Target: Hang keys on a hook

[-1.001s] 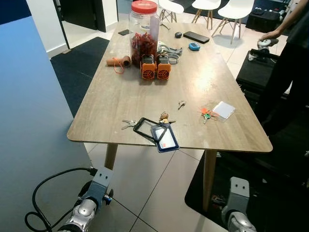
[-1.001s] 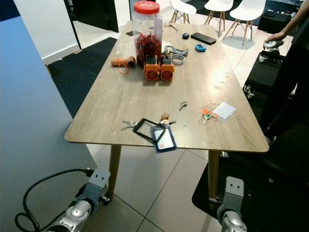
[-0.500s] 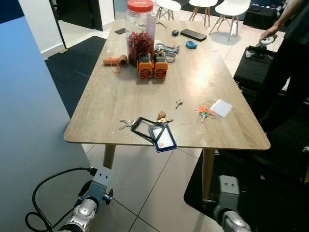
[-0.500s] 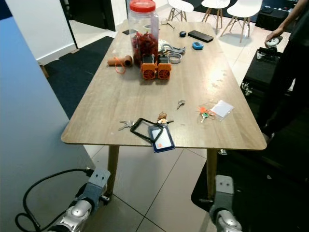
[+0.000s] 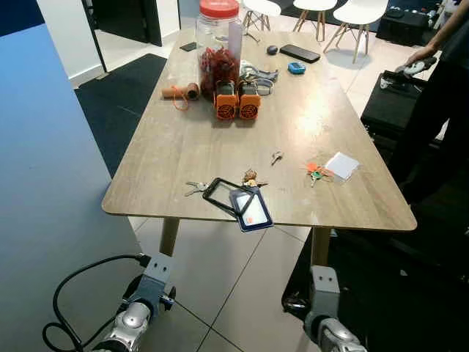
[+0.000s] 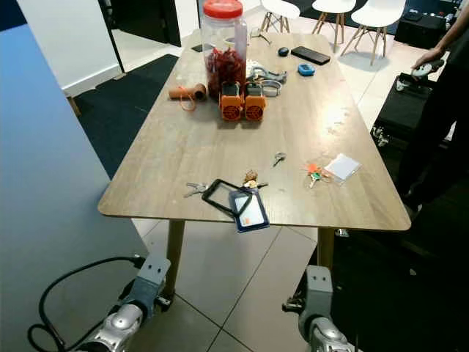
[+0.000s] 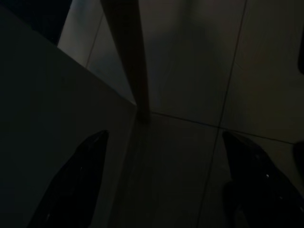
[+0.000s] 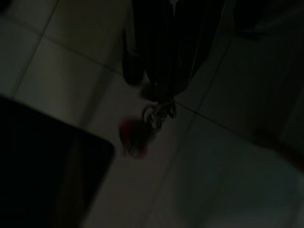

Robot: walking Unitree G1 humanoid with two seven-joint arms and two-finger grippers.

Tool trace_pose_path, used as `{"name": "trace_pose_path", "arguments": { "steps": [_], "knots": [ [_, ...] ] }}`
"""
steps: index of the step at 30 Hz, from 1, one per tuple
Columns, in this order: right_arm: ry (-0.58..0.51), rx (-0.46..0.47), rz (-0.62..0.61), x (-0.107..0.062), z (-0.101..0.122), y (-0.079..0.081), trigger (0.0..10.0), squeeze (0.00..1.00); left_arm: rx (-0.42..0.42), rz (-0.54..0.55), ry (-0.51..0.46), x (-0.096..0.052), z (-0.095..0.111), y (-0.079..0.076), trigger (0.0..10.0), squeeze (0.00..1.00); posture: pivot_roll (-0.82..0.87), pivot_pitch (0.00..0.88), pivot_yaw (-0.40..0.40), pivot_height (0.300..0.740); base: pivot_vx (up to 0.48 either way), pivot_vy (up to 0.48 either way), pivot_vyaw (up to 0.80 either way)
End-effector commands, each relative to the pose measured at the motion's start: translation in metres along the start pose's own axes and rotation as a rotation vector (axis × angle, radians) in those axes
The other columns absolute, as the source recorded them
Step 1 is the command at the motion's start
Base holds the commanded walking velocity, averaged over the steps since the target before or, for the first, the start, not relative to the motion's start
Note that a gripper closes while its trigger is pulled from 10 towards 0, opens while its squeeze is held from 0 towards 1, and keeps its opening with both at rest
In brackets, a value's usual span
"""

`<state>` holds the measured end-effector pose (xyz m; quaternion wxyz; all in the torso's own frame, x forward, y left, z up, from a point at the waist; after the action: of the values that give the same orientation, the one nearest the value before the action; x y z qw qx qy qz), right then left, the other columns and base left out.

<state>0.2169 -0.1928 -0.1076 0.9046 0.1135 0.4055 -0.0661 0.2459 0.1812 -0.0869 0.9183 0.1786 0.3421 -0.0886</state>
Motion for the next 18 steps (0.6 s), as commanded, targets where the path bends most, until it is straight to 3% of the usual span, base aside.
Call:
{"name": "trace_pose_path", "arguments": {
  "steps": [1, 10, 18],
  "knots": [
    [0.029, 0.044, -0.046, -0.003, -0.009, -0.01, 10.0, 0.0, -0.01, 0.0, -0.013, 0.0, 0.003, 0.0, 10.0, 0.0, 0.1, 0.023, -0.051, 0.74, 0.0, 0.0, 0.0],
    [0.054, 0.022, -0.077, -0.006, -0.016, -0.021, 10.0, 0.0, 0.015, -0.011, 0.019, -0.001, -0.005, -0.003, 10.0, 0.0, 0.09, 0.023, -0.042, 0.74, 0.0, 0.0, 0.0],
    [0.053, 0.03, -0.063, -0.005, -0.016, -0.015, 10.0, 0.0, 0.013, -0.032, 0.045, -0.002, -0.011, -0.008, 10.0, 0.0, 0.06, 0.035, -0.026, 0.74, 0.0, 0.0, 0.0]
  ]
}}
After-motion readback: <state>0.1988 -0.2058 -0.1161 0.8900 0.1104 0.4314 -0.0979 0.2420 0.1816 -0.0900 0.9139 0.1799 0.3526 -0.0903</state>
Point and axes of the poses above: a point about 5 cm out from each wrist's last joint towards the gripper, its own x axis pointing out of the wrist towards the gripper, its own z axis along the axis of the wrist's last joint, y = z × x, the point moved 4 cm from there along x, pointing out of the wrist towards the gripper, and after that the axes turned 2 degrees about x, right-handed, at the moved point
